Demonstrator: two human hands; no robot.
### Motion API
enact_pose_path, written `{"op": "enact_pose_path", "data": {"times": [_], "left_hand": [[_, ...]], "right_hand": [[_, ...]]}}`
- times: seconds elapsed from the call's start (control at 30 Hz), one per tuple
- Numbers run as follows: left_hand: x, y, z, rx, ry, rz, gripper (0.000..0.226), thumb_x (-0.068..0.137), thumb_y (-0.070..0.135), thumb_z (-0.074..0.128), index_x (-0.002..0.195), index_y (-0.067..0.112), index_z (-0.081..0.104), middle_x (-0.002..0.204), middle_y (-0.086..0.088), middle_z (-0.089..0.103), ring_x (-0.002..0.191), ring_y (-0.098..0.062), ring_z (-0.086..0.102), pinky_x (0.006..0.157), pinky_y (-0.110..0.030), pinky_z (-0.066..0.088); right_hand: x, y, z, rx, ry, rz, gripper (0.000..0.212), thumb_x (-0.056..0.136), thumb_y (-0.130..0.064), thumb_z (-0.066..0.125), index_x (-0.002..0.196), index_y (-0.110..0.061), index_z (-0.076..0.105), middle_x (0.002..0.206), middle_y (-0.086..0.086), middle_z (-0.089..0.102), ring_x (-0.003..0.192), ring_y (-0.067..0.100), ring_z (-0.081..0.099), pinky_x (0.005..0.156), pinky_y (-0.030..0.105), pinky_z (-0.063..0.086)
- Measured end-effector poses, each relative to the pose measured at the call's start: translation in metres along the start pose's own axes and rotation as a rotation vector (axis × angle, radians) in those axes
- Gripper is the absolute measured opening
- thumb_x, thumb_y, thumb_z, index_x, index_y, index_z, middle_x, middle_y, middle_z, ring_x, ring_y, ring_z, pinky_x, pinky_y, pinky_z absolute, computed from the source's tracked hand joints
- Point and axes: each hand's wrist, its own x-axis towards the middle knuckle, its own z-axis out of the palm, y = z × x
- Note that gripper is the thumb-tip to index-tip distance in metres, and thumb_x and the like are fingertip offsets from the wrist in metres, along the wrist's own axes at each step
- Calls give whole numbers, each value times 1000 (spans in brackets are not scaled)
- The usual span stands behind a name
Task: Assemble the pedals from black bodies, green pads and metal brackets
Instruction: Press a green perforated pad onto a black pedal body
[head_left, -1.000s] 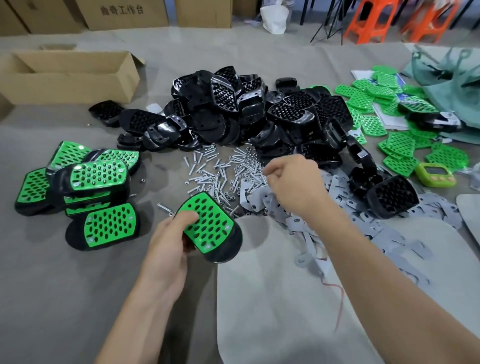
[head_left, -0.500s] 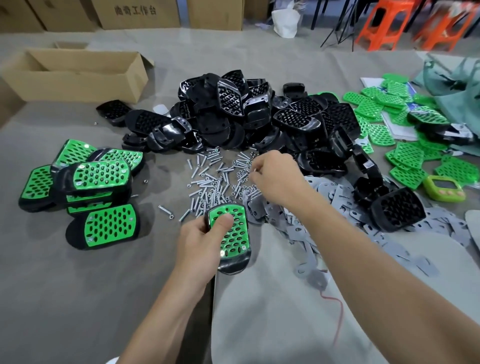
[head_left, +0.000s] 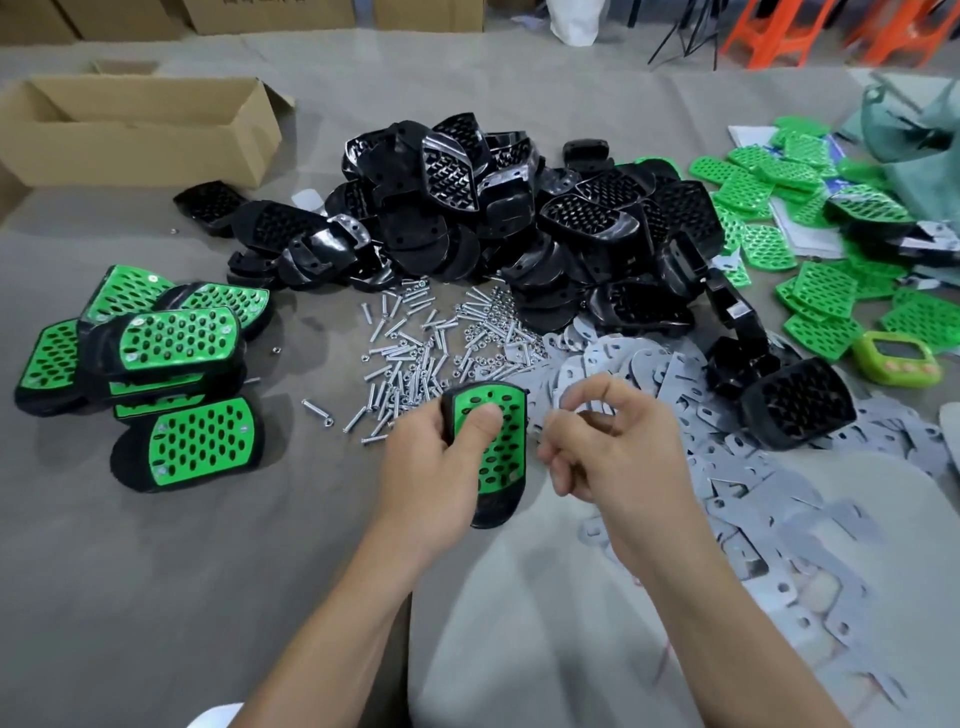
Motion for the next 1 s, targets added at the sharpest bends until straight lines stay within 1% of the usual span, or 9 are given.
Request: {"op": "enact_pose_path", "data": {"times": [0.13, 0.23, 0.47, 0.57, 0.63, 0.7, 0.77, 0.87, 1.0], "left_hand": [[-6, -3, 3, 74, 0, 79, 27, 79, 58, 56, 80, 36, 71, 78, 19, 73, 68, 3, 64, 60, -12, 45], [-11, -5, 3, 181, -12, 118, 24, 82, 59, 54, 86, 42, 70, 83, 25, 71, 75, 0, 66, 62, -19, 47], [-23, 1, -1, 318, -66, 217, 44, 86, 61, 48, 109, 32, 72, 84, 13, 73, 80, -11, 66, 73, -40, 55], [-24, 5, -1, 373, -107, 236, 34, 86, 58, 50, 106, 37, 68, 80, 16, 69, 76, -7, 63, 69, -31, 53], [-26, 5, 1, 387, -125, 261, 4, 90, 48, 58, 93, 47, 60, 75, 24, 64, 70, -1, 58, 57, -15, 41], [-31, 5, 4, 360, -132, 291, 16, 90, 47, 57, 75, 50, 51, 65, 21, 56, 63, -8, 49, 52, -15, 33], [-35, 4, 6, 364, -116, 321, 16, 89, 51, 51, 74, 44, 51, 60, 16, 50, 62, -9, 46, 53, -16, 32], [-34, 2, 5, 440, -86, 351, 24, 89, 56, 48, 83, 34, 57, 62, 17, 53, 68, 3, 52, 60, -8, 37], [-32, 4, 1, 420, -109, 373, 14, 90, 53, 52, 77, 50, 48, 73, 31, 60, 69, 12, 54, 60, -2, 35]], "right_hand": [[-6, 9, 0, -166, -7, -44, 14, 83, -7, 66, 76, -18, 64, 62, 10, 65, 50, 20, 49, 51, 31, 41], [-9, 7, 3, -208, -52, -70, 7, 81, -18, 62, 78, -23, 64, 63, 5, 66, 59, 34, 58, 55, 39, 45], [-17, 6, 4, -490, 57, -194, 19, 87, -12, 72, 76, -27, 65, 62, -6, 67, 53, 12, 57, 52, 21, 45], [-20, 5, 4, -660, 130, -294, 16, 87, -16, 70, 77, -24, 61, 60, -11, 62, 58, 14, 55, 55, 23, 42], [-25, 3, 5, -842, 171, -408, 14, 88, -18, 66, 78, -22, 57, 55, -7, 54, 56, 15, 49, 54, 26, 39], [-30, 2, 9, -934, 187, -448, 14, 89, -18, 62, 76, -20, 55, 53, -6, 51, 51, 12, 46, 53, 25, 35], [-27, 1, 9, -795, 177, -288, 15, 88, -14, 62, 74, -19, 60, 53, -5, 58, 49, 10, 51, 51, 20, 37], [-17, -4, 1, -204, 48, 40, 20, 86, 0, 63, 70, -11, 66, 52, 5, 64, 41, 15, 55, 42, 16, 36], [-11, -1, -15, -49, -171, 37, 13, 85, 0, 73, 77, -6, 65, 63, 17, 67, 46, 25, 59, 41, 27, 39]]}}
